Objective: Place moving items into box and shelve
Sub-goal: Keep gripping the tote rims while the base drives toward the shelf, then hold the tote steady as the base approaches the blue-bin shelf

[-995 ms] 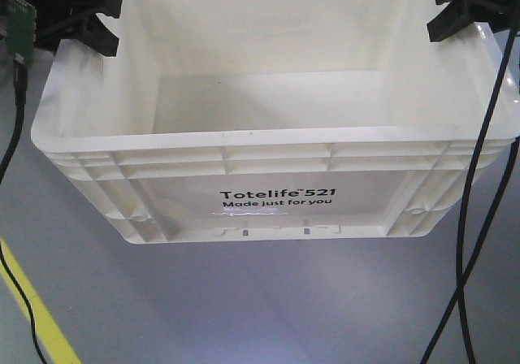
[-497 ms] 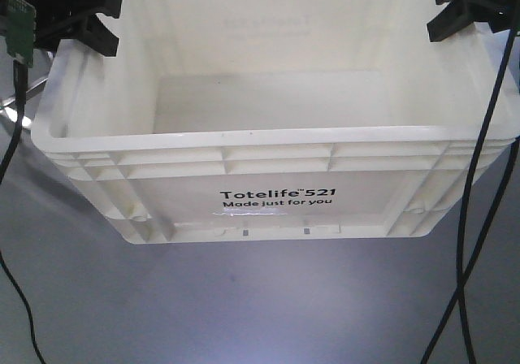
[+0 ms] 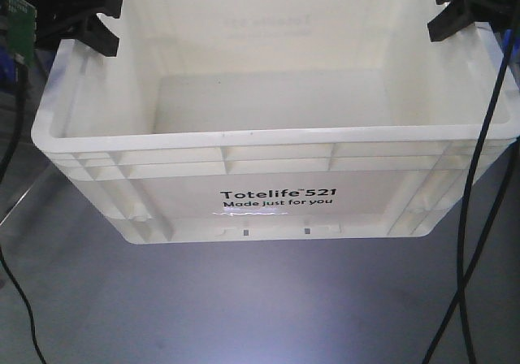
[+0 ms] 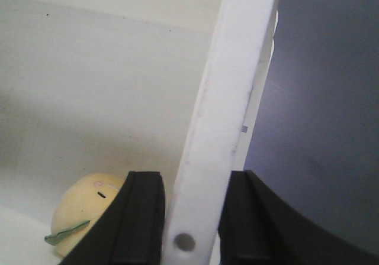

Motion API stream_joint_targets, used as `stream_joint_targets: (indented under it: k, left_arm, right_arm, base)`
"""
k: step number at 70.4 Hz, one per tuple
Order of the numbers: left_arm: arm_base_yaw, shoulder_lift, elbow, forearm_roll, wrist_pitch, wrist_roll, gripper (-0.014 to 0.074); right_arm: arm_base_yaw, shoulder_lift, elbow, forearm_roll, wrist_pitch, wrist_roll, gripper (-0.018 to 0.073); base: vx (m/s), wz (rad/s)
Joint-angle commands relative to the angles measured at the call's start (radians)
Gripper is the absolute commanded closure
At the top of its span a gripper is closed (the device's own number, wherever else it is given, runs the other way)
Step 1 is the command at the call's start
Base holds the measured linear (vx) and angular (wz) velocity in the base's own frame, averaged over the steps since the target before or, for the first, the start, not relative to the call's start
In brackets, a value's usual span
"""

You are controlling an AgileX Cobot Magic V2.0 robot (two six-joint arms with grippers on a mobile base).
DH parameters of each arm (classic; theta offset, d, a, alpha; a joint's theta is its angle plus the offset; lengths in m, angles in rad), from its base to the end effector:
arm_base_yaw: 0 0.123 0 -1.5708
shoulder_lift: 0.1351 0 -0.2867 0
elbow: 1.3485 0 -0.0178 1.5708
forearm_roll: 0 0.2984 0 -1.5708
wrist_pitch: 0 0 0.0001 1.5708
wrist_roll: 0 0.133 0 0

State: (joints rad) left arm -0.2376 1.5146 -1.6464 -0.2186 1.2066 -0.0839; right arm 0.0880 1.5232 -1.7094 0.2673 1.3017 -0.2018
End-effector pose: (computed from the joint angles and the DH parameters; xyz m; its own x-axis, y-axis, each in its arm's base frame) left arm 0.3654 -0.1162 0.3828 -0.8514 0.0428 -0.5228 0.2049 0.9446 -0.2564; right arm 0.3705 0.0667 0.3967 -0.8131 -0.1967 -0.5479 -0.3254 0.9340 0.1475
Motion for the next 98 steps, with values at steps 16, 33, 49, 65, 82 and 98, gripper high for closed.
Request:
stream_joint_targets:
  k: [16, 33, 49, 65, 82, 98]
  left_arm:
    - [-0.010, -0.053, -0.048, -0.107, -0.115, 0.020, 0.0613]
    - [-0.010, -0.053, -0.048, -0.109, -0.115, 0.020, 0.0613]
    - [-0.010, -0.053, -0.048, -0.110, -0.115, 0.020, 0.0613]
    - [-0.010, -0.053, -0.048, -0.109, -0.115, 0.020, 0.0613]
    - [-0.010, -0.053, -0.048, -0.108, -0.115, 0.020, 0.0613]
    - [-0.010, -0.053, -0.048, -0.109, -0.115, 0.020, 0.0613]
  right_arm:
    - [0.008, -0.054, -0.038, 0.113, -0.019, -0.035, 0.0571]
    - [0.008, -0.054, -0.038, 0.112, -0.019, -0.035, 0.0571]
    - [0.008, -0.054, -0.038, 0.112, -0.019, -0.035, 0.0571]
    - [0.008, -0.054, -0.038, 0.112, -0.018, -0.035, 0.0571]
    - [0.008, -0.054, -0.038, 0.112, -0.018, -0.035, 0.0571]
    - [0.008, -0.054, -0.038, 0.112, -0.018, -0.035, 0.0571]
  base:
    - [0.34, -0.58]
    - [0.35, -0.44]
    - [0.38, -0.30]
    - [0.41, -0.19]
    - [0.43, -0.14]
    - [0.47, -0.07]
